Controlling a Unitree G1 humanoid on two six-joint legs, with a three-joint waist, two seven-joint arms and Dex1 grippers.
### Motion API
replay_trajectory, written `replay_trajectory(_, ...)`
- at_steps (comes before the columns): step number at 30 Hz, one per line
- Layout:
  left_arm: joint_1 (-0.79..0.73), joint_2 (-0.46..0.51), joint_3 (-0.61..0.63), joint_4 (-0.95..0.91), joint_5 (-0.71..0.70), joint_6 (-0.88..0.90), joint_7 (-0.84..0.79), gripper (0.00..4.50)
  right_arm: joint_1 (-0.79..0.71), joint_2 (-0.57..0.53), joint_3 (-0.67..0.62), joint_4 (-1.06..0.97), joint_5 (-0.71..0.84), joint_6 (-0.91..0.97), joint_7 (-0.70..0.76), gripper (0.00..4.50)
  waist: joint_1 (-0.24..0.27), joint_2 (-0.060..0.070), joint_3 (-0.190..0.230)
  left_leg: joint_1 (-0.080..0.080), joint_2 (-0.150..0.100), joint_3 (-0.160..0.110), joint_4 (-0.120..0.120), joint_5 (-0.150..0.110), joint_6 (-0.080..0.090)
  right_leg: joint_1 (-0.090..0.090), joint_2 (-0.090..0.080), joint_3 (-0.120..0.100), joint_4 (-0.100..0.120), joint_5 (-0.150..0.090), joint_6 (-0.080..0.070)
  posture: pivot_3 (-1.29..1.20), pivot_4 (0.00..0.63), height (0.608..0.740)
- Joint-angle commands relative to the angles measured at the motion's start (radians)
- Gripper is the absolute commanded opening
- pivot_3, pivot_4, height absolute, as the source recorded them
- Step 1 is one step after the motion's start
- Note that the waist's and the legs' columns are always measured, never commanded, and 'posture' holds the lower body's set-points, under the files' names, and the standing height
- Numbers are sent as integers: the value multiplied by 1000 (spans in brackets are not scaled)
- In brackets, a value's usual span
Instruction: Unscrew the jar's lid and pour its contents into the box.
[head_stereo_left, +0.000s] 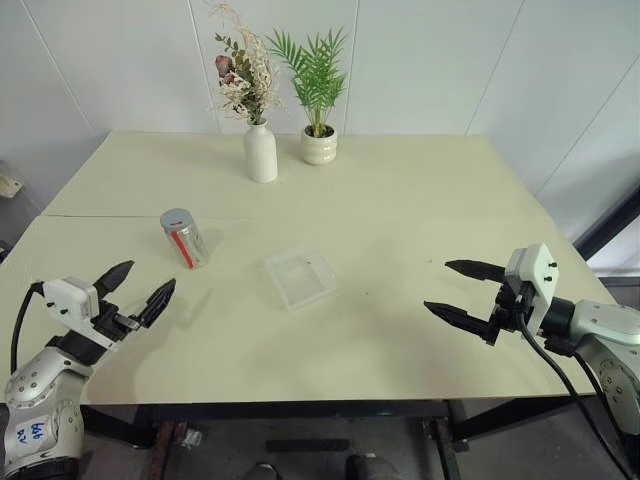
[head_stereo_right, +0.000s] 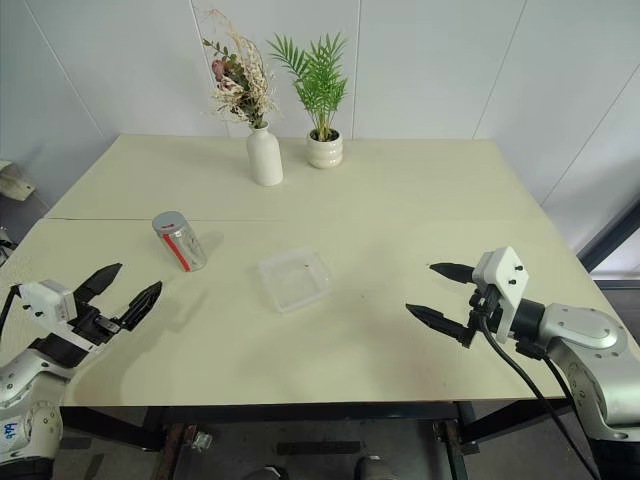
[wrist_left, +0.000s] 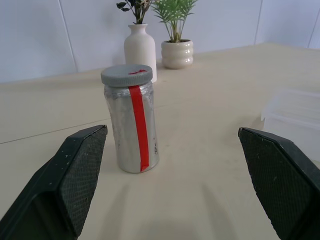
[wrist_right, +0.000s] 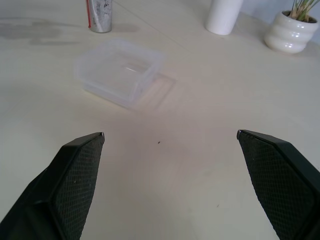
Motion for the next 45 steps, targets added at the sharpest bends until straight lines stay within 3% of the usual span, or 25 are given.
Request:
replay_trajectory(1, -12, 0, 9, -24, 1, -28, 9, 4480, -22, -5, -27, -20, 20, -14, 3, 4500, 0, 0, 0, 0, 0, 0, 0, 0, 0, 0, 0, 0, 0, 0, 0, 0, 150, 740)
replay_trajectory(12, -45, 6, 14, 10, 33, -86, 40, 4480, -59, 6, -2, -48, 29, 1, -13, 4500, 2, 0, 0, 0, 0, 0, 0, 0, 0, 0, 0, 0, 0, 0, 0, 0, 150, 740)
replay_trajectory(22, -115, -55, -24, 32, 164, -145, 240, 4480, -103, 48, 46, -44, 17, -6, -46, 4500, 2, 0, 0, -1, 0, 0, 0, 0, 0, 0, 1, 0, 0, 3, 6, 0, 150, 740)
replay_trajectory(28, -158, -76, -91, 61, 213, 9, 339, 4480, -105, 56, 63, -43, 16, -2, -46, 4500, 1, 0, 0, 0, -1, 0, 1, 0, 0, 0, 4, 1, 0, 4, 7, 0, 150, 740)
replay_trajectory(45, -371, -112, -140, 340, 267, -148, 373, 4480, -112, 84, 99, -30, 3, -14, -65, 4500, 2, 0, 0, 0, -1, 0, 2, -1, -1, 0, 11, 2, 2, 4, 6, 0, 150, 740)
